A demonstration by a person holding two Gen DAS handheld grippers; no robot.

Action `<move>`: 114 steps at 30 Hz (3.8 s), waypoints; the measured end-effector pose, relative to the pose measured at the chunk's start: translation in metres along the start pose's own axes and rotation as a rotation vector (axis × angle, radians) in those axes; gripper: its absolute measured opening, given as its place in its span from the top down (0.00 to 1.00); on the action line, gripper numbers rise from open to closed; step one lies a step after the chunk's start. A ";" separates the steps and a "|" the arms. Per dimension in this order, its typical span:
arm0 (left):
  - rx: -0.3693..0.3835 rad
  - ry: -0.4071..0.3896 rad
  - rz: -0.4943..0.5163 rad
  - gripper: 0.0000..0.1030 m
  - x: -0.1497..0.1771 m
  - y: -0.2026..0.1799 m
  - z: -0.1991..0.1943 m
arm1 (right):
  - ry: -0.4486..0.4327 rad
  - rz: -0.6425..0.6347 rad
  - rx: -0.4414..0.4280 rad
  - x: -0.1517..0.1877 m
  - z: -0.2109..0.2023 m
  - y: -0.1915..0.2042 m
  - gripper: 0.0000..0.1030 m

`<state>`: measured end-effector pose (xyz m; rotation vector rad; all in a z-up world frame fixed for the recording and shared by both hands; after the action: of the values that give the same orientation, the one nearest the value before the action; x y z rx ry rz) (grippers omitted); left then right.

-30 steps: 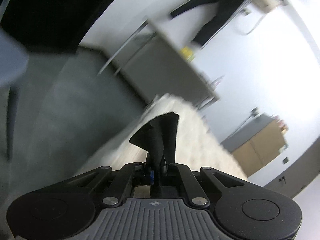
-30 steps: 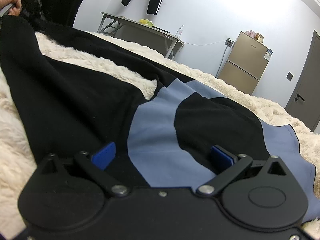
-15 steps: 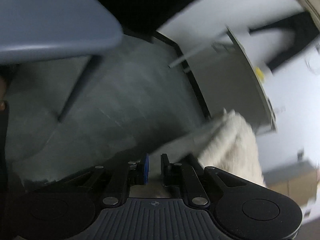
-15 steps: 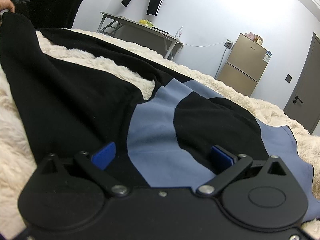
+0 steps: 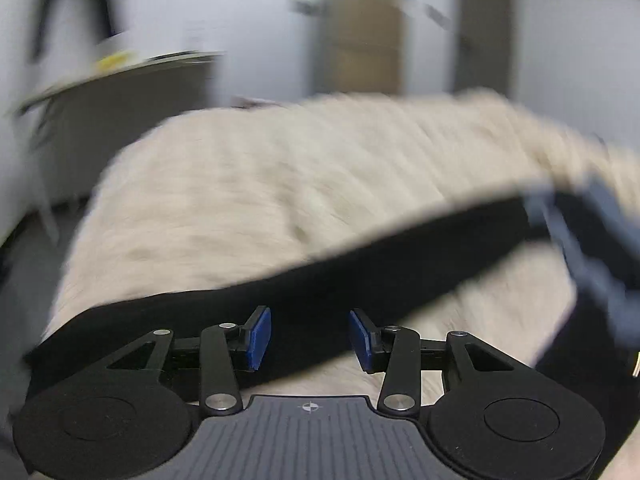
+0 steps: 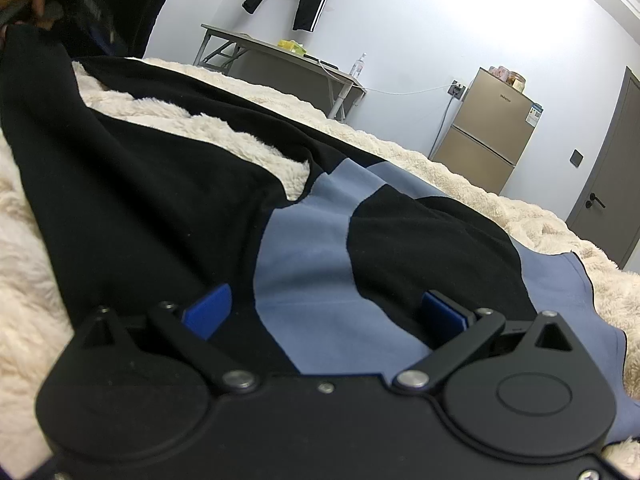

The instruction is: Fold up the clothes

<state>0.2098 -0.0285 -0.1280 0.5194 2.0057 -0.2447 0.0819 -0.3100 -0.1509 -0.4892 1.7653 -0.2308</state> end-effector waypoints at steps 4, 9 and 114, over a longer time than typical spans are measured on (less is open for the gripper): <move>-0.061 0.035 0.170 0.66 0.012 0.003 0.050 | 0.000 -0.003 0.003 0.000 0.000 0.001 0.00; -0.029 0.013 0.251 0.98 0.001 0.004 0.017 | 0.000 -0.006 0.004 0.000 -0.001 0.002 0.00; -0.282 -0.350 -1.613 0.62 0.101 0.286 -0.010 | -0.004 -0.021 0.016 0.001 -0.002 0.003 0.00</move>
<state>0.2929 0.2548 -0.1987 -1.3262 1.6152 -0.8964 0.0795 -0.3080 -0.1522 -0.4965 1.7540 -0.2580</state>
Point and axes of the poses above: each gripper's, at about its wrist camera, not at the fingertips, and z roughly the way its jaws point, y to its left, x to its underside, the point moved 6 cm from there along z, roughly the way its jaws point, and after that the axes turned 7 degrees about -y, right-handed, at the moved point
